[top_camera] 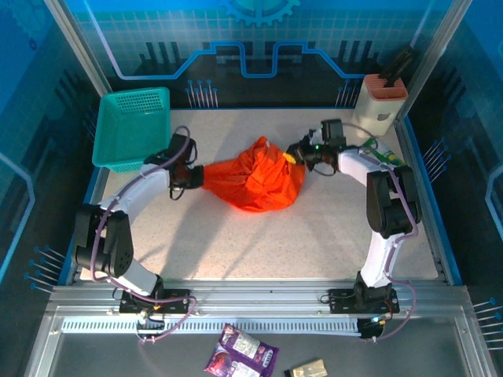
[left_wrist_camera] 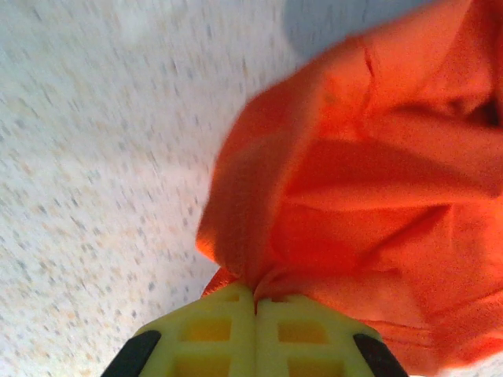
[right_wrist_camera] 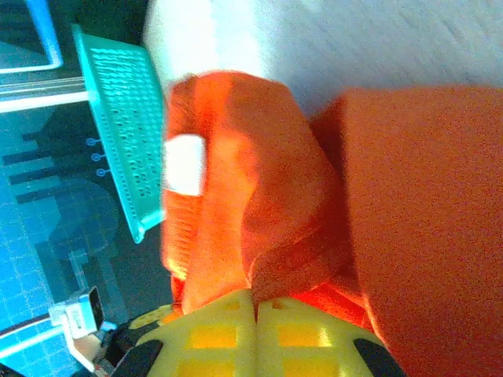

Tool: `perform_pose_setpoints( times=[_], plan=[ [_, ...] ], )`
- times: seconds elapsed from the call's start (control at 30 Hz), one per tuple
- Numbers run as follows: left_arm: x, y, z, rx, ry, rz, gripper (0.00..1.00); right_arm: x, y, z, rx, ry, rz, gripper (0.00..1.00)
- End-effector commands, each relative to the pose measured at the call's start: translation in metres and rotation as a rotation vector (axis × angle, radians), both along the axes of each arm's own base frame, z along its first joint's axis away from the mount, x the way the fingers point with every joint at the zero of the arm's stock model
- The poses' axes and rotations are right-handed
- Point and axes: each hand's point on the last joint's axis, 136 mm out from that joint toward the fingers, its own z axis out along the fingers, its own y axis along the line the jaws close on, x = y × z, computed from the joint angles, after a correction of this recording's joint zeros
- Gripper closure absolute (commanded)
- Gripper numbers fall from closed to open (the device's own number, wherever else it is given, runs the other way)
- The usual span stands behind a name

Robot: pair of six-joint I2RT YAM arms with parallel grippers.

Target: Fold the inside-out t-shirt

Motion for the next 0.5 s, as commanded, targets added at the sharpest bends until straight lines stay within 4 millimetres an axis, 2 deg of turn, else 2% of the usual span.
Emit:
perform_pose_setpoints(
  times=[0.0, 0.13, 0.23, 0.3, 0.37, 0.47],
  plan=[
    [0.037, 0.006, 0.076, -0.118, -0.188, 0.022, 1.0, 0.025, -0.028, 0.069, -0.128, -0.143, 0.012, 1.0],
    [0.08, 0.013, 0.159, -0.23, -0.384, 0.024, 1.0, 0.056, -0.046, 0.148, -0.265, -0.278, 0.014, 1.0],
    [0.105, 0.021, 0.227, -0.274, -0.535, 0.018, 1.0, 0.067, -0.068, 0.218, -0.378, -0.414, -0.046, 1.0],
    [0.114, 0.026, 0.265, -0.292, -0.616, 0.019, 1.0, 0.068, -0.085, 0.256, -0.374, -0.514, -0.118, 1.0],
    [0.116, 0.029, 0.297, -0.303, -0.693, 0.012, 1.0, 0.062, -0.094, 0.286, -0.333, -0.582, -0.138, 1.0],
    [0.111, 0.031, 0.316, -0.312, -0.754, 0.012, 1.0, 0.048, -0.103, 0.296, -0.383, -0.64, -0.163, 1.0]
  ],
)
